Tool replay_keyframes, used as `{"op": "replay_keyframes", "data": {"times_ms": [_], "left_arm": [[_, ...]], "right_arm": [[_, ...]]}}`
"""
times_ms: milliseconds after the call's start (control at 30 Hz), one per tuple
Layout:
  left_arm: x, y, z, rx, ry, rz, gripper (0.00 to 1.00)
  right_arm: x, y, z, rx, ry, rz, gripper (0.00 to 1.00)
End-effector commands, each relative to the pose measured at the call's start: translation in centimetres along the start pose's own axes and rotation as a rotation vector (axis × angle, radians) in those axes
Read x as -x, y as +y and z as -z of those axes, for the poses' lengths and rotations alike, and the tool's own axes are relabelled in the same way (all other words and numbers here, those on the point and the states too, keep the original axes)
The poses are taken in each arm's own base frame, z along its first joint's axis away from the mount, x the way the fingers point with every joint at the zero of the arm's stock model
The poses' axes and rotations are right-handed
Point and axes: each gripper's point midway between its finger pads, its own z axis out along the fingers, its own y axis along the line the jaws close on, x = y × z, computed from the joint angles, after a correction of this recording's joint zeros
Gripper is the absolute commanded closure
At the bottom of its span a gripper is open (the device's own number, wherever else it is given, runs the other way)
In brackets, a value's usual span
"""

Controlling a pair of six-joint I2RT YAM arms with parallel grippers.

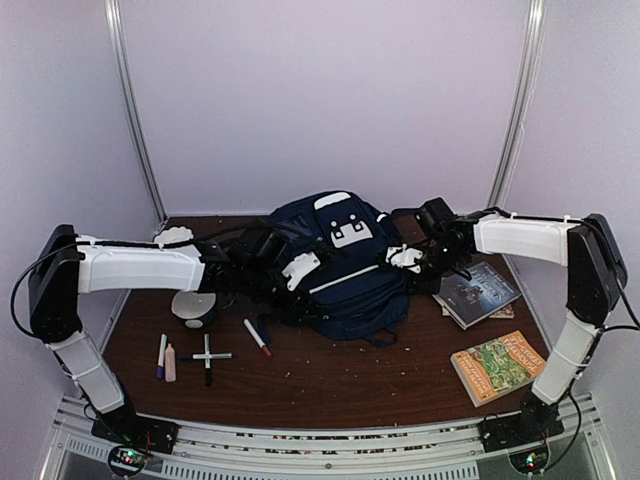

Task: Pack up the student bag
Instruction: Pick up the largest pocket of the bag from the student bag.

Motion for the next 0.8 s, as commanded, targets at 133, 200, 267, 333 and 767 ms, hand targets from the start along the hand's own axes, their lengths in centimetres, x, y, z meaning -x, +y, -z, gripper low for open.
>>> {"op": "replay_keyframes", "data": {"times_ms": [133, 200, 267, 333, 767], "left_arm": [[1.7, 0.4, 1.9, 0.051, -0.148, 0.067, 0.44], [1.6, 0.7, 2.1, 0.067, -0.148, 0.070, 0.44], [1.6, 0.8, 2.4, 0.078, -0.157, 0.067, 0.44], [1.7, 0.9, 2.6, 0.092, -0.166, 0.063, 0.44], [4.6, 4.6, 4.7, 0.328, -0.305, 0.022, 0.40]], "right_arm": [[2.6, -0.6, -3.0, -0.026, 0.019, 0.158, 0.57], [3.3, -1.2, -3.8, -0.034, 0.026, 0.142, 0.65], [3.9, -1.6, -4.1, -0.033, 0.023, 0.111, 0.79], [5.3, -2.3, -3.0, -0.044, -0.010, 0.085, 0.90], [14.9, -3.3, 9.3, -0.054, -0.364, -0.055, 1.00]]}}
